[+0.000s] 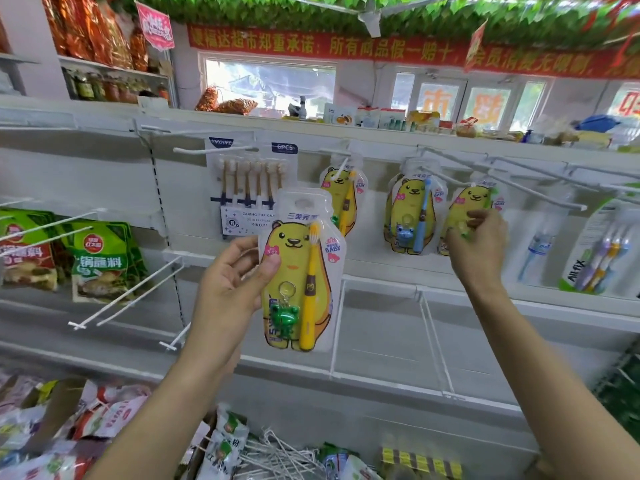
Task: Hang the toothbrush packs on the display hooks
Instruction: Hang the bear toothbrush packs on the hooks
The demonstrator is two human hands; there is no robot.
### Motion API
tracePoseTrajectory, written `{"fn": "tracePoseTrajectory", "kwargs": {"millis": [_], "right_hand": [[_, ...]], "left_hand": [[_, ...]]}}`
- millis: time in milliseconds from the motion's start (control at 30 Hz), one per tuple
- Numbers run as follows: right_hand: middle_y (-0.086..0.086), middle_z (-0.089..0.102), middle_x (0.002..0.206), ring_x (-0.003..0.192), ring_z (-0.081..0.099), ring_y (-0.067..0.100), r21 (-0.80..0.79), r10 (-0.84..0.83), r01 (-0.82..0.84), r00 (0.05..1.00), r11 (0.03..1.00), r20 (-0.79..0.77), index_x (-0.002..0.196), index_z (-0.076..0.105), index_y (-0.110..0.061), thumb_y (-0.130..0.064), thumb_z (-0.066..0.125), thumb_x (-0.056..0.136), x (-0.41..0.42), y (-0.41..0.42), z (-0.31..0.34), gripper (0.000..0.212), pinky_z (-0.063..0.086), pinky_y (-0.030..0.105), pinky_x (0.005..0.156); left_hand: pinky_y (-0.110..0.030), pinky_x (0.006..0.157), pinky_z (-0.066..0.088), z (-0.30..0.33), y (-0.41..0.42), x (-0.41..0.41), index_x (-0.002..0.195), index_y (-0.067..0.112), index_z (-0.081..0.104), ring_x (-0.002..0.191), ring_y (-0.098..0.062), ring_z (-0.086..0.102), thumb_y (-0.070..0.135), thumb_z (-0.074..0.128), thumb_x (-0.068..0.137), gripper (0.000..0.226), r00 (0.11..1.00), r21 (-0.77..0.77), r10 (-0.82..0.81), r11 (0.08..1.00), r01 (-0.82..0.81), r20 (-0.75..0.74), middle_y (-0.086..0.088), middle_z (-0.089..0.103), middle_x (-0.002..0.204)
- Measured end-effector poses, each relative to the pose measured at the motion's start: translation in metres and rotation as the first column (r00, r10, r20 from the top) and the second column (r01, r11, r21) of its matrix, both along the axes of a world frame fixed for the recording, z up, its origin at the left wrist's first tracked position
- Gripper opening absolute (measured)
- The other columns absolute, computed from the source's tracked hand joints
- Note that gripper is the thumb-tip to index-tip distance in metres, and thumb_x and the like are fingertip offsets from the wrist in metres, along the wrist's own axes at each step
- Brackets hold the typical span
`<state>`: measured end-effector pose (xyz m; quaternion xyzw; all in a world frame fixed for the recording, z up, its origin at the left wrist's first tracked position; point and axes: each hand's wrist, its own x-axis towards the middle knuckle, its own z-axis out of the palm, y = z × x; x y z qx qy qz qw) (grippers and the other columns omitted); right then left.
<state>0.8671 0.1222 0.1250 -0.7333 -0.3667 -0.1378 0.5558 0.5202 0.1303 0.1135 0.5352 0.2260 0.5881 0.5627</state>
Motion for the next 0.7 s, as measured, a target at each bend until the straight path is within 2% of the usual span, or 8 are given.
{"fn": "tracePoseTrajectory", "kwargs": {"millis": [33,100,200,267,333,500,700], "right_hand": [[0.011,0.060,0.114,0.106,0.057,0.029,0.005,0.036,-0.036,0.999,0.999,0.004,0.110,0.059,-0.009,-0.012,0.064,0.087,-0.011,-0.009,-0.001,0.024,0.048,0.048,0.096],[0.004,0.069,0.100,0.091,0.064,0.017,0.000,0.246,-0.246,0.968,0.969,-0.044,0.101,0.067,-0.011,-0.018,0.065,0.093,-0.045,-0.032,-0.001,0.010,0.055,0.042,0.088],[0.001,0.073,0.092,0.088,0.070,0.014,-0.019,0.620,-0.625,0.777,0.780,-0.105,0.103,0.070,-0.013,-0.030,0.062,0.096,-0.110,-0.065,-0.002,0.019,0.060,0.034,0.080],[0.000,0.073,0.098,0.093,0.071,0.018,-0.043,0.732,-0.741,0.669,0.670,-0.130,0.109,0.069,-0.014,-0.036,0.061,0.092,-0.145,-0.077,-0.005,0.029,0.060,0.033,0.081],[0.002,0.073,0.098,0.091,0.071,0.019,-0.015,0.762,-0.772,0.630,0.635,-0.152,0.109,0.067,-0.012,-0.034,0.062,0.090,-0.166,-0.080,-0.011,0.030,0.061,0.034,0.080],[0.006,0.074,0.092,0.082,0.073,0.024,0.118,0.730,-0.722,0.659,0.681,-0.179,0.104,0.068,-0.010,-0.009,0.062,0.097,-0.175,-0.074,-0.020,0.009,0.062,0.040,0.072],[0.010,0.075,0.088,0.078,0.074,0.025,0.167,0.660,-0.638,0.721,0.751,-0.212,0.102,0.070,-0.007,-0.008,0.063,0.096,-0.173,-0.068,-0.022,0.009,0.063,0.042,0.069]], "left_hand": [[-0.027,0.069,0.061,0.005,0.003,0.000,0.108,0.018,0.062,0.092,-0.012,0.073,0.018,0.066,0.081,0.027,1.000,0.009,-0.006,1.000,0.006,0.005,0.002,0.077,0.102],[-0.027,0.069,0.060,0.013,0.008,0.003,0.108,0.020,0.062,0.093,-0.012,0.073,0.016,0.065,0.086,0.023,1.000,0.028,-0.017,0.999,0.017,0.008,0.002,0.076,0.102],[-0.030,0.070,0.061,0.020,0.013,0.008,0.111,0.018,0.061,0.093,-0.015,0.073,0.014,0.065,0.090,0.022,0.999,0.050,-0.034,0.998,0.034,0.011,-0.001,0.076,0.103],[-0.030,0.069,0.060,0.021,0.014,0.013,0.112,0.016,0.060,0.091,-0.014,0.073,0.011,0.064,0.092,0.021,0.999,0.068,-0.047,0.997,0.047,0.008,-0.001,0.077,0.100],[-0.028,0.068,0.059,0.019,0.013,0.017,0.113,0.015,0.059,0.090,-0.014,0.073,0.010,0.063,0.093,0.021,0.998,0.078,-0.056,0.995,0.056,0.006,0.000,0.077,0.098],[-0.030,0.071,0.059,0.017,0.016,0.021,0.113,0.014,0.060,0.091,-0.015,0.073,0.010,0.065,0.093,0.022,0.998,0.083,-0.070,0.994,0.070,-0.004,-0.002,0.076,0.100],[-0.032,0.073,0.060,0.019,0.021,0.026,0.110,0.016,0.061,0.091,-0.016,0.074,0.011,0.067,0.092,0.020,0.997,0.109,-0.074,0.991,0.076,-0.023,-0.002,0.076,0.099]]}}
